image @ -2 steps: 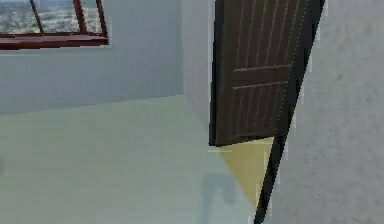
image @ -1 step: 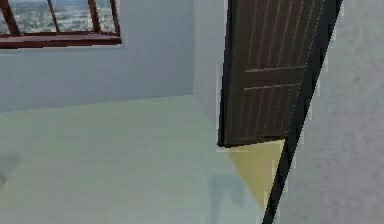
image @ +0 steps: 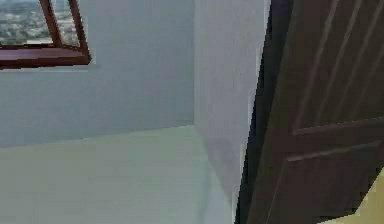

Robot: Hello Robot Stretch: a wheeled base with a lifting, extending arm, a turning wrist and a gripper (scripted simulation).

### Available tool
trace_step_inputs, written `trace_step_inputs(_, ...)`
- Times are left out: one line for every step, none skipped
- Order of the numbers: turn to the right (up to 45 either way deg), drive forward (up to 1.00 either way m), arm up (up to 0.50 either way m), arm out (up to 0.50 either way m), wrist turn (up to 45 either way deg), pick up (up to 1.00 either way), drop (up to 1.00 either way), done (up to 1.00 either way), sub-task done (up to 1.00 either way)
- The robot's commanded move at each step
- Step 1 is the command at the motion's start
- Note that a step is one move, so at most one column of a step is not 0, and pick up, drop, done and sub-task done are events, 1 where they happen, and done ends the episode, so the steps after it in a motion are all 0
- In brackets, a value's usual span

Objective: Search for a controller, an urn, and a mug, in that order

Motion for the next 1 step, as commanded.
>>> trace_step_inputs(-3.0,0.0,0.0,0.0,0.0,0.0,0.0,0.0,0.0)
